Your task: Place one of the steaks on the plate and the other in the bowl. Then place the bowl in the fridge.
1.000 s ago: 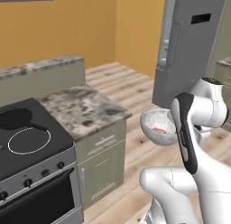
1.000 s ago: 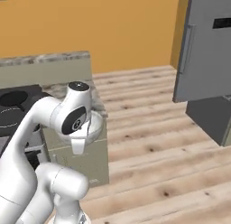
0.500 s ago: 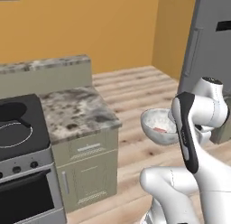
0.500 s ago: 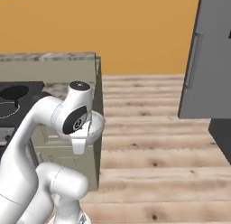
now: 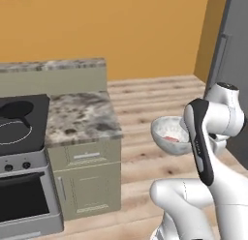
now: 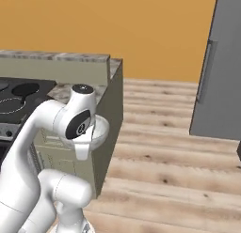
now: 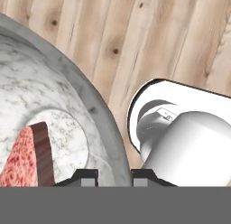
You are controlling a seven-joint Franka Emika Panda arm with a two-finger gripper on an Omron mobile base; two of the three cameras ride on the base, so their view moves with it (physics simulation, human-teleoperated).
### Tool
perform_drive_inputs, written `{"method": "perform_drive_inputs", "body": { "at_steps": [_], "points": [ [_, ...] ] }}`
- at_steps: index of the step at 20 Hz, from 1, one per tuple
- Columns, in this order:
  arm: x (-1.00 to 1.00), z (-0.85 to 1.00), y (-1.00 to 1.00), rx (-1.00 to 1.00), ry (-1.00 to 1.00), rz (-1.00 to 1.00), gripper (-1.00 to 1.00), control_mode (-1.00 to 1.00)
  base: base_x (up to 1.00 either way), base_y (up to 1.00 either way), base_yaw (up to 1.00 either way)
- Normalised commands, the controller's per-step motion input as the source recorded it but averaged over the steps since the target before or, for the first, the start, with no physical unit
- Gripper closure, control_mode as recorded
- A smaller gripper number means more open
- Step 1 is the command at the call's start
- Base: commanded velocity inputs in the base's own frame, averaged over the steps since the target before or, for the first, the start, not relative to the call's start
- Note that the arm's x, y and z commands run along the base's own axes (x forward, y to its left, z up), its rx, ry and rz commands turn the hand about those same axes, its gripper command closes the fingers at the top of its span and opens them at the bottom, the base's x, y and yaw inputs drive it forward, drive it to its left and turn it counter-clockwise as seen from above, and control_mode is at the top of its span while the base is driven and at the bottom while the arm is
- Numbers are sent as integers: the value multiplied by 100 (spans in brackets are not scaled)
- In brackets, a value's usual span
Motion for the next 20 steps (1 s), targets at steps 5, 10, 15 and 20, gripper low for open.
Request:
{"method": "perform_drive_inputs", "body": {
  "at_steps": [5, 10, 15, 20],
  "points": [
    [0, 0, 0, 0, 0, 0, 100, 100, 44, -77, 23],
    [0, 0, 0, 0, 0, 0, 100, 100, 59, 2, 1],
    [0, 0, 0, 0, 0, 0, 100, 100, 73, -40, 1],
    [0, 0, 0, 0, 0, 0, 100, 100, 61, -22, 0]
  ]
}}
